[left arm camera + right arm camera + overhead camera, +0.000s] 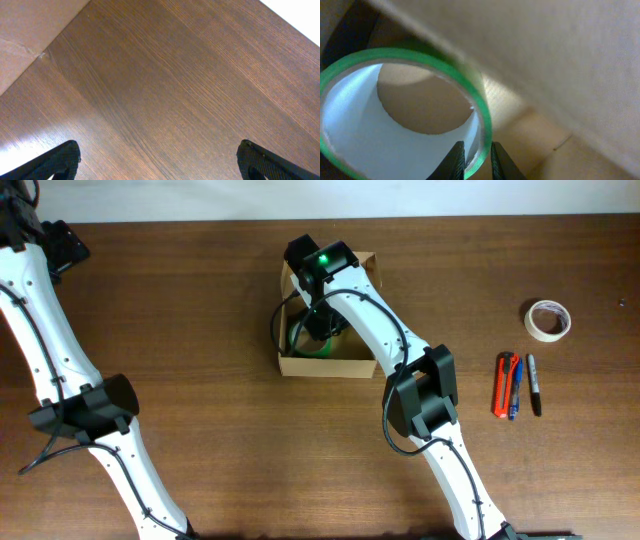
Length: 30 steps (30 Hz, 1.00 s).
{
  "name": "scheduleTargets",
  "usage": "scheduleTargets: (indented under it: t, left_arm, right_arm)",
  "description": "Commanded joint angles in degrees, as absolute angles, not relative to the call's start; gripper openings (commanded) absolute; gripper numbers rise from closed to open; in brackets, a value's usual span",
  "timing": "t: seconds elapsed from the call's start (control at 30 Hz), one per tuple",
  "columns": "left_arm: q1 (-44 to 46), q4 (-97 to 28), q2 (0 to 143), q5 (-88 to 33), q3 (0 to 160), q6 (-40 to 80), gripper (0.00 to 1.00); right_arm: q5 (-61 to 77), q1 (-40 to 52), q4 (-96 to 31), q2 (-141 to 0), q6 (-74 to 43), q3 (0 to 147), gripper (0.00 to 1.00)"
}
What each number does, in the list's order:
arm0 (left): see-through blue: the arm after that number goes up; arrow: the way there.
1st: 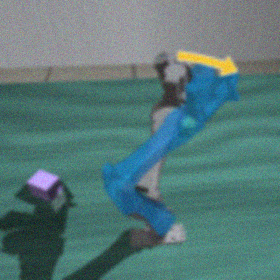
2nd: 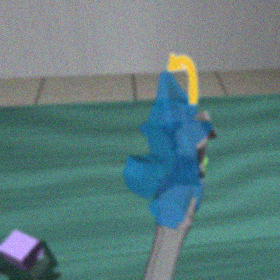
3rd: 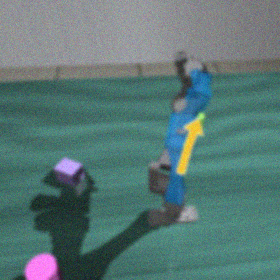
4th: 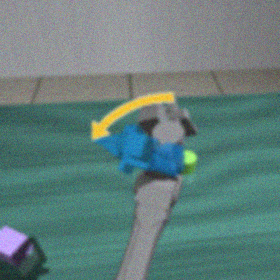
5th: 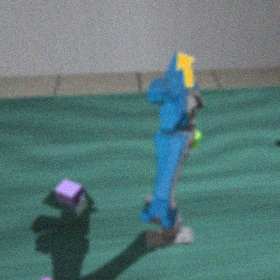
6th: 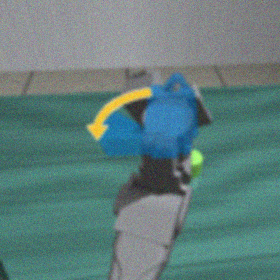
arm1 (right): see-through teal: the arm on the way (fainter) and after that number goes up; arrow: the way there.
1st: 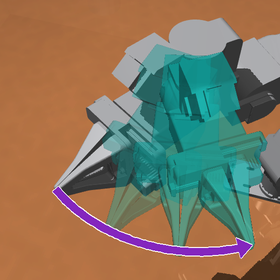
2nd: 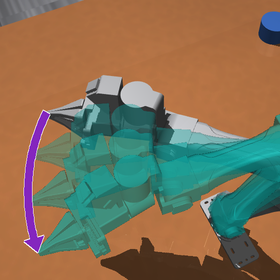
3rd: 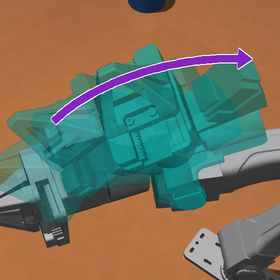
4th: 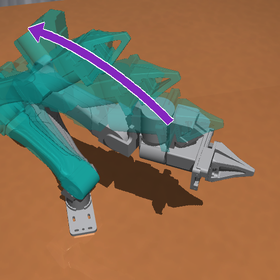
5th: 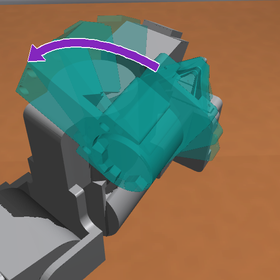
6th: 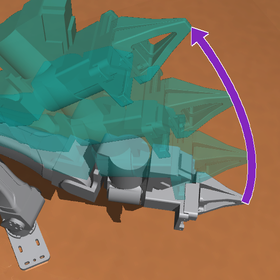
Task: Pack container
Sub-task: 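Carry the green tape into the box and release it, then move the right gripper to the white masking tape and grasp it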
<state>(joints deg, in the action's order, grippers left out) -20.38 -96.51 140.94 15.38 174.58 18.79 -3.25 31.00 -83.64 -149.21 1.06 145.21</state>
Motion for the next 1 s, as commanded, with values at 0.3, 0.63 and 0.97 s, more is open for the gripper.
scheduleTargets:
  t: [0.3,0.63,0.97]
  left_arm:
    - [-20.78,-96.66,139.26,15.2,174.28,18.13,1.0]
    - [-20.78,-96.66,139.26,15.18,174.28,18.15,1.0]
    - [-20.78,-96.66,139.26,15.2,174.28,18.15,1.0]
  right_arm:
    - [-17.93,24.58,-85.47,-118.39,0.27,145.23,0.36]
    - [-13.04,-10.9,-79.29,-107.07,-8.1,131.63,0.72]
    - [-1.37,-29.61,-77.73,-123.13,-19.0,126.37,0.75]
